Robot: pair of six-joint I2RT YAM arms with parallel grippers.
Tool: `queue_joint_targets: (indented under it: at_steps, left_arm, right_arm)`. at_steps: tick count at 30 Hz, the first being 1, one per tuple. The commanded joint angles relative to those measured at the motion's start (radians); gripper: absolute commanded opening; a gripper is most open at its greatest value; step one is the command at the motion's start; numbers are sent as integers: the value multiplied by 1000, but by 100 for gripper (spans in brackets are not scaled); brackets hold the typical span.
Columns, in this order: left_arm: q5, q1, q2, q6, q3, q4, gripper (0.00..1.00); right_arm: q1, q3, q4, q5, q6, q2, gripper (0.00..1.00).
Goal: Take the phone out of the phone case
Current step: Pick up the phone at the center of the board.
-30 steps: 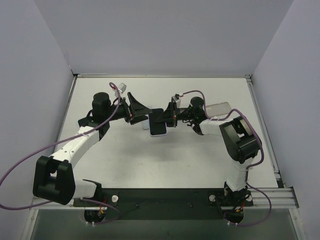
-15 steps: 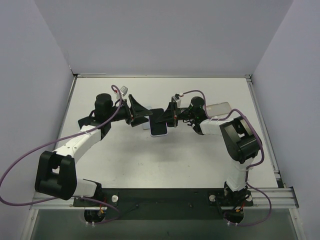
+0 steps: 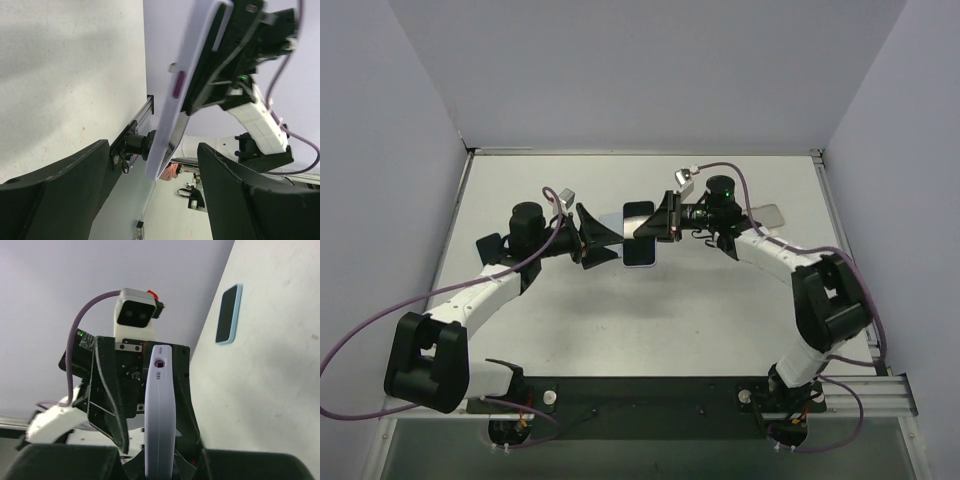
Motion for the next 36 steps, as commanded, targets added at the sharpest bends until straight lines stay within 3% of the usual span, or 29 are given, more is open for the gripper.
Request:
queue_joint_targets:
  at_steps: [1,12,14,18,26,30,31,36]
  left_arm:
    - [-2,6,-28,-15,15,73,82]
    - [70,-9,-7,-45,13,252,85]
    - [76,-23,10,-71,3,347,85]
    - [83,-56,58,-105,-7,479,85]
    - [75,-75,42,-71,-8,462,81]
    - [70,-78,35,-71,-13,461,73]
    - [64,-78,36,-74,-14,466,65]
    - [43,-78,48,-112,-16,490,51]
  right_arm:
    - [38,206,-721,171,-717,-200,0]
    - [20,162,-524,87,-555,-191,0]
    - [20,159,-482,78,-520,-177,0]
    - [18,124,-221,58,-295,-143,0]
    - [18,114,38,53,-72,-68,0]
    - [20,119,53,59,-65,-62,0]
    - [20,121,56,59,-64,-59,0]
    - [27,125,73,53,-53,-54,0]
